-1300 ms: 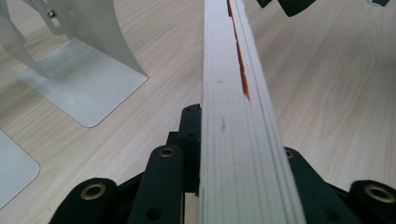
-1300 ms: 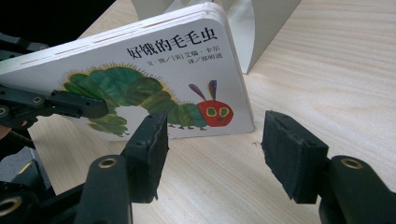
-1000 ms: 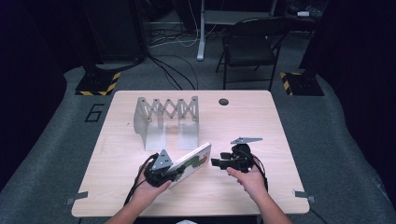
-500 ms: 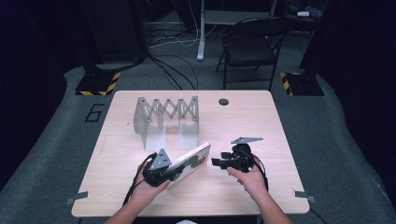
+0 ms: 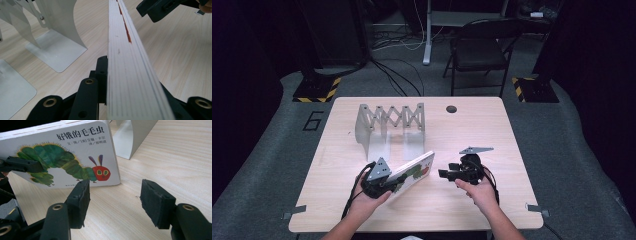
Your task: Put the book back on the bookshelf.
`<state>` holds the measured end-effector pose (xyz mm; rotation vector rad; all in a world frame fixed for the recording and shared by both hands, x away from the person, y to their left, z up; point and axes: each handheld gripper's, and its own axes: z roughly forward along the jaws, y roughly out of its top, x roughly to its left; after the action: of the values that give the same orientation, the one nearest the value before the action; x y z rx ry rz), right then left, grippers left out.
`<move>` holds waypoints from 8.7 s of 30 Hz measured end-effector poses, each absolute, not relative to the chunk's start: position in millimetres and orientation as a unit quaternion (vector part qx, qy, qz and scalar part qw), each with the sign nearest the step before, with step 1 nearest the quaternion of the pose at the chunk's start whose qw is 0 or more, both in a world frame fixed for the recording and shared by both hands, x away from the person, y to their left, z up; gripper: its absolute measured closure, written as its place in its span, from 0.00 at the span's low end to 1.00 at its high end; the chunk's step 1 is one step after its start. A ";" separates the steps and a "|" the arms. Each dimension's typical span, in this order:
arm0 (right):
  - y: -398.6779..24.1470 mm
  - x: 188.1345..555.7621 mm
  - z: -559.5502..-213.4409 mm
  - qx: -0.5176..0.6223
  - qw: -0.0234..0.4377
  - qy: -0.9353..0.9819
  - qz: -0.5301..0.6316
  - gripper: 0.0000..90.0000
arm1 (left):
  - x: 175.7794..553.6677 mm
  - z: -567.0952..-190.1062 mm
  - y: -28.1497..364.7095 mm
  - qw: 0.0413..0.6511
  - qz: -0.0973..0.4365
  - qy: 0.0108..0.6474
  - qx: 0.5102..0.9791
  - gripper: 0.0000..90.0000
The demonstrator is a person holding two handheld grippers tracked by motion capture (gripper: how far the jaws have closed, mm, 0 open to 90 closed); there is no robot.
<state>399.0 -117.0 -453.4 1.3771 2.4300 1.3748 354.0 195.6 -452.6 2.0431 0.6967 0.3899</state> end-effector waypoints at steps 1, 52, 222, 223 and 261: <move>-117.0 399.0 -453.4 0.442 0.014 0.780 0.442 0.45 | 353.8 -452.4 195.9 0.458 0.158 0.285 0.827 0.84; -100.0 410.1 -454.6 0.429 -0.002 0.789 0.440 0.45 | 347.6 -434.3 240.6 0.466 0.203 0.328 0.796 0.84; -92.4 429.9 -466.3 0.429 -0.031 0.787 0.442 0.46 | 418.6 -445.7 256.9 0.378 0.330 0.529 0.684 0.68; -92.4 429.7 -466.1 0.429 -0.031 0.786 0.443 0.46 | 418.2 -445.6 257.0 0.378 0.332 0.530 0.682 0.67; -92.8 432.2 -466.9 0.436 -0.035 0.781 0.445 0.46 | 388.6 -411.2 268.5 0.403 0.308 0.510 0.695 0.58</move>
<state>432.2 -92.8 -466.9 1.4011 2.5109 1.4304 388.6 268.5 -411.2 1.7549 1.2894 0.7775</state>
